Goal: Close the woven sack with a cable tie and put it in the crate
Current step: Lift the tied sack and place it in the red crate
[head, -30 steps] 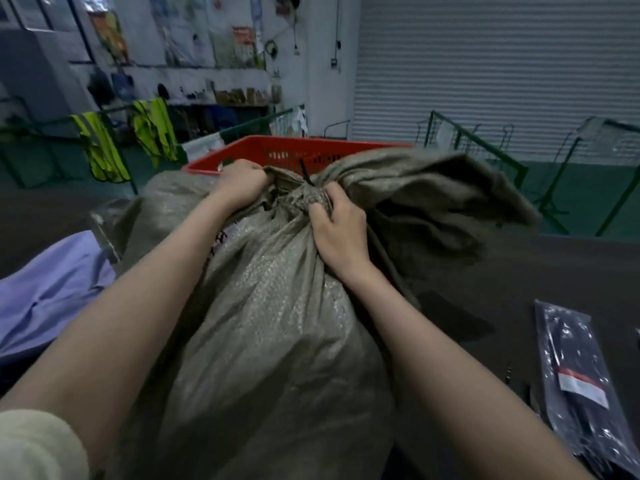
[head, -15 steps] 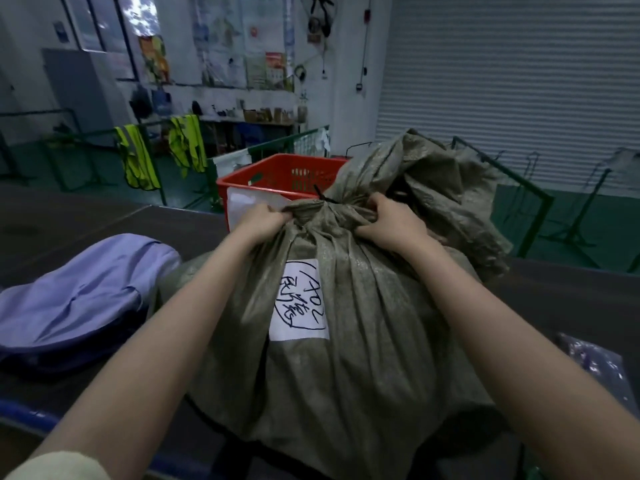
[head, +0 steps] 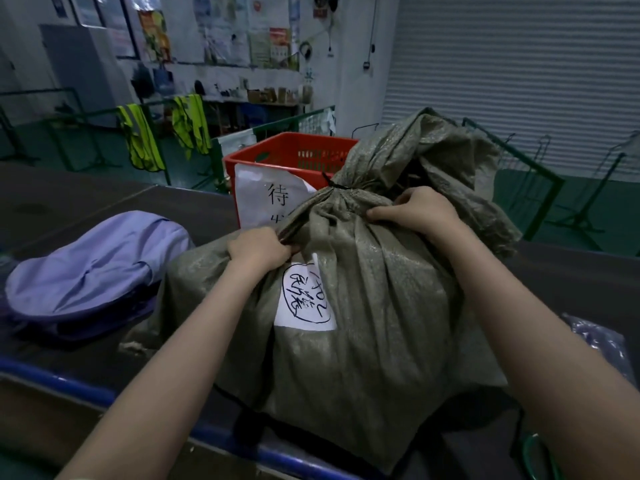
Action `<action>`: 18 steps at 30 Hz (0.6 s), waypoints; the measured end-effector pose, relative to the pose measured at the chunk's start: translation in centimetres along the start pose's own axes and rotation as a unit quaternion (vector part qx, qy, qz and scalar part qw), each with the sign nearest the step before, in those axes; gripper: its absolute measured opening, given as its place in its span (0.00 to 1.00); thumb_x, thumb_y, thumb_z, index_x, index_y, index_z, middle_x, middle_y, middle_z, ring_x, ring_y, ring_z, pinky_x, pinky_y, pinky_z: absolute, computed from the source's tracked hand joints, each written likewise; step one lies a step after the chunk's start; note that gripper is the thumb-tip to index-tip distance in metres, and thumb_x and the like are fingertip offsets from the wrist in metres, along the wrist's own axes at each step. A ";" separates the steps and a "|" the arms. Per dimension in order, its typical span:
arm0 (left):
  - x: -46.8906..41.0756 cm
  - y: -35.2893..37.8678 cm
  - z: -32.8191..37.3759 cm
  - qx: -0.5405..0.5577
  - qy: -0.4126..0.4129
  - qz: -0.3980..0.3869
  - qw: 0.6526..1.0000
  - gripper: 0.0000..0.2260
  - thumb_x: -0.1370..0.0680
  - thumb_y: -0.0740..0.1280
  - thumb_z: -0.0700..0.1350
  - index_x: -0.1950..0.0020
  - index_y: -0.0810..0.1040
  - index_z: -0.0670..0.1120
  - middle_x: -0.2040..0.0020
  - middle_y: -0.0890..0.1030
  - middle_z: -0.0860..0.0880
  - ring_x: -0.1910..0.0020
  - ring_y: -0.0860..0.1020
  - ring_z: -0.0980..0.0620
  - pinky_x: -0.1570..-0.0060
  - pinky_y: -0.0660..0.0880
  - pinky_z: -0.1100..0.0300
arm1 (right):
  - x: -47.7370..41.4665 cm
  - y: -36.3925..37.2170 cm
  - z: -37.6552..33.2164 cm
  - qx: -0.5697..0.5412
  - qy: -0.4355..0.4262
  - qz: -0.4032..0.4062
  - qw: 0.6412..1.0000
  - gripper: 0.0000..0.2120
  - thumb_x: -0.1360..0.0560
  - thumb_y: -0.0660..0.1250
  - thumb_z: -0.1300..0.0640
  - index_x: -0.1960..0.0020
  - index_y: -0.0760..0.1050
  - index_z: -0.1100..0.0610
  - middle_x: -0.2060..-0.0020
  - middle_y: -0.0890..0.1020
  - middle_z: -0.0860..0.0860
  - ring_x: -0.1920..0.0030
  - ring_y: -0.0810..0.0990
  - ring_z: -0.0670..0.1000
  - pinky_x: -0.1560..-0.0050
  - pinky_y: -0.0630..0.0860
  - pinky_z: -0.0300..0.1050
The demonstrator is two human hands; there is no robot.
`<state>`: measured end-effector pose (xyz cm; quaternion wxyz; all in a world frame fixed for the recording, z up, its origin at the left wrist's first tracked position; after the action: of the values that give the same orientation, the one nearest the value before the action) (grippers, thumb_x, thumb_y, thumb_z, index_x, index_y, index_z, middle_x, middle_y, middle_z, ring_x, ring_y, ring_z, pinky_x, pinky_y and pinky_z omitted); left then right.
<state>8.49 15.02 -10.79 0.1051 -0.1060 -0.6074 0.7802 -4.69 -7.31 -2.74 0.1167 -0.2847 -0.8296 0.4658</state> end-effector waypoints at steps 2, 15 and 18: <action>0.1 0.3 -0.4 0.018 -0.005 0.035 0.999 0.21 0.24 0.59 0.58 0.42 0.77 0.45 0.43 0.80 0.42 0.45 0.77 0.40 0.48 0.72 0.51 | 1.3 0.9 -0.8 -0.047 -0.034 -0.082 0.995 0.36 0.37 0.74 0.40 0.34 0.71 0.55 0.36 0.76 0.52 0.37 0.75 0.53 0.44 0.69 0.42; 2.2 -0.5 -0.5 0.013 0.036 0.037 0.999 0.19 0.24 0.59 0.56 0.40 0.74 0.45 0.41 0.79 0.41 0.42 0.76 0.40 0.42 0.73 0.48 | 1.5 2.3 2.6 0.112 0.059 -0.018 0.992 0.36 0.29 0.58 0.33 0.32 0.68 0.58 0.32 0.71 0.60 0.34 0.70 0.63 0.34 0.68 0.59; 2.8 -2.2 0.2 0.070 0.027 0.122 0.990 0.14 0.22 0.55 0.44 0.42 0.74 0.44 0.43 0.79 0.38 0.43 0.75 0.37 0.43 0.69 0.48 | 1.7 0.9 0.7 0.091 0.031 0.069 0.993 0.20 0.22 0.59 0.48 0.38 0.75 0.59 0.39 0.77 0.60 0.38 0.74 0.62 0.40 0.71 0.53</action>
<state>5.81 16.22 -8.77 0.0323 -0.1929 -0.5308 0.8246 -6.06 -6.48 -3.98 0.1352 -0.3439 -0.7582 0.5372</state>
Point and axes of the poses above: each hand's wrist, its own x-axis away from the middle knuckle, its own y-axis out of the palm, z = x × y, the point moved 10 cm from there along -x, towards the middle knuckle
